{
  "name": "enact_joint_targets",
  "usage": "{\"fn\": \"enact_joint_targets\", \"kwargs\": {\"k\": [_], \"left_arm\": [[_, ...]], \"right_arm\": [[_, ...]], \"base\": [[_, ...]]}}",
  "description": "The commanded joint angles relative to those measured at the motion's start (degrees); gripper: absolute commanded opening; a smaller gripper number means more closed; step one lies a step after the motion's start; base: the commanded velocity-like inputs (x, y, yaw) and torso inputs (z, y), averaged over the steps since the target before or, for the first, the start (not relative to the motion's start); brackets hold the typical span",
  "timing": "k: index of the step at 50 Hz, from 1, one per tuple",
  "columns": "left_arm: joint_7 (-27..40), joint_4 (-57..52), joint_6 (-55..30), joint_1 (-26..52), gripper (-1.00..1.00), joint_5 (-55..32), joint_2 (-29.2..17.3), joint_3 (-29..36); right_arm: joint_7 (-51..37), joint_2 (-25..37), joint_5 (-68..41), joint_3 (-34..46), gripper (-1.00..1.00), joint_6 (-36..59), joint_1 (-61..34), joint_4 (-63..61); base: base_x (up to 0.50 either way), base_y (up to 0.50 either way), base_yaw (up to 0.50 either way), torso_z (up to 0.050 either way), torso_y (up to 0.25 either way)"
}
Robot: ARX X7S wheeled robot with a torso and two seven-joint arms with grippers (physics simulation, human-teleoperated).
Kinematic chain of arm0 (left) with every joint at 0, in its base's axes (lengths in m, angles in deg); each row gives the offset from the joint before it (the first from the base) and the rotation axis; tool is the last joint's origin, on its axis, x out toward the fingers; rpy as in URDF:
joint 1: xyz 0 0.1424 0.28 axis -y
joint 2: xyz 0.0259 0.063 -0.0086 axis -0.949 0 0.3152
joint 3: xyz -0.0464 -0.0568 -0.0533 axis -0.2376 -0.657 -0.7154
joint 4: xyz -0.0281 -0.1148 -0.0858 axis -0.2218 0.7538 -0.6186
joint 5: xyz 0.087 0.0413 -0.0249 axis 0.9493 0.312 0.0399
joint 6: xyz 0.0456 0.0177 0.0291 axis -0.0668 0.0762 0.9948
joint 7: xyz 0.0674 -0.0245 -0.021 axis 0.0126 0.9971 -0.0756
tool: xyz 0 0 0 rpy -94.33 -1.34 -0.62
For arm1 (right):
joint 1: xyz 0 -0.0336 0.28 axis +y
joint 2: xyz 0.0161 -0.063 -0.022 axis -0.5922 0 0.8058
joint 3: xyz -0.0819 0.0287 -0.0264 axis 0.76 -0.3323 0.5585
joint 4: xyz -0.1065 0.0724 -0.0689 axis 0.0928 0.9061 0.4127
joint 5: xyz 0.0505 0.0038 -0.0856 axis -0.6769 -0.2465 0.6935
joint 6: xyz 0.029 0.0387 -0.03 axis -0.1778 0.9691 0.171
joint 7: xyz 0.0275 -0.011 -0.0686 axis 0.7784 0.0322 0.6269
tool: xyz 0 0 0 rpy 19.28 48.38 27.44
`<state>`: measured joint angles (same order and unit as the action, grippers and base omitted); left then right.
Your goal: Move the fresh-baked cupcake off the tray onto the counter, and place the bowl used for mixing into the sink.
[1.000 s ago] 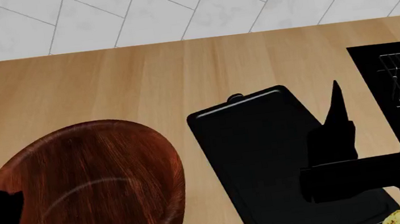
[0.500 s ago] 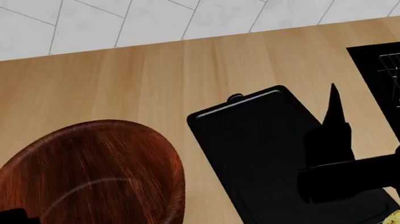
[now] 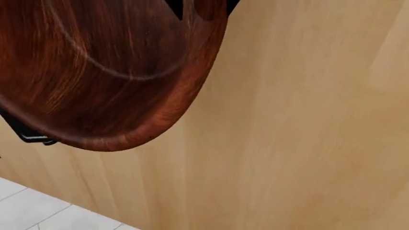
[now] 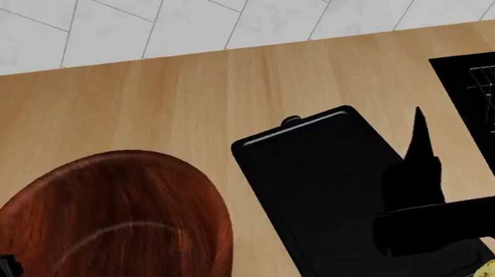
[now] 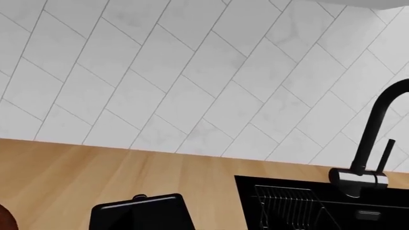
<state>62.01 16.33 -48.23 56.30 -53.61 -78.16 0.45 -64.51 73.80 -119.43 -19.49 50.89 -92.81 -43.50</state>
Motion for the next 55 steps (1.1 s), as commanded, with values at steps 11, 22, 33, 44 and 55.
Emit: {"fn": "enact_joint_targets", "kwargs": {"k": [11, 22, 33, 44, 55], "left_arm": [[11.81, -9.62, 10.64, 6.67, -1.00, -16.63, -4.48, -6.83], [18.24, -13.99, 14.53, 15.00, -1.00, -23.31, -7.13, -3.07], [16.39, -14.13, 14.11, 12.83, -1.00, -21.59, -6.84, -2.68], [14.98, -13.19, 14.10, 12.19, -1.00, -20.08, -6.51, -2.03], [14.55, -13.34, 14.53, 12.29, -1.00, -19.85, -6.66, -1.34]], "right_arm": [[-1.00, 2.43, -2.02, -3.54, 1.00, -1.70, 3.24, -1.88], [-2.34, 3.16, -3.08, -4.22, 1.00, -2.53, 2.85, -2.12], [-3.32, 3.83, -3.98, -3.52, 1.00, -2.68, 1.32, -2.08], [-3.67, 4.02, -3.91, -3.65, 1.00, -2.93, 1.72, -1.19], [-1.82, 3.92, -2.54, -5.16, 1.00, -3.04, 3.60, -1.20]], "base": [[0.00, 0.00, 0.00, 0.000, 0.000], [0.00, 0.00, 0.00, 0.000, 0.000], [-0.01, -0.04, 0.00, 0.000, 0.000], [-0.36, -0.22, 0.00, 0.000, 0.000], [-0.40, -0.26, 0.00, 0.000, 0.000]]}}
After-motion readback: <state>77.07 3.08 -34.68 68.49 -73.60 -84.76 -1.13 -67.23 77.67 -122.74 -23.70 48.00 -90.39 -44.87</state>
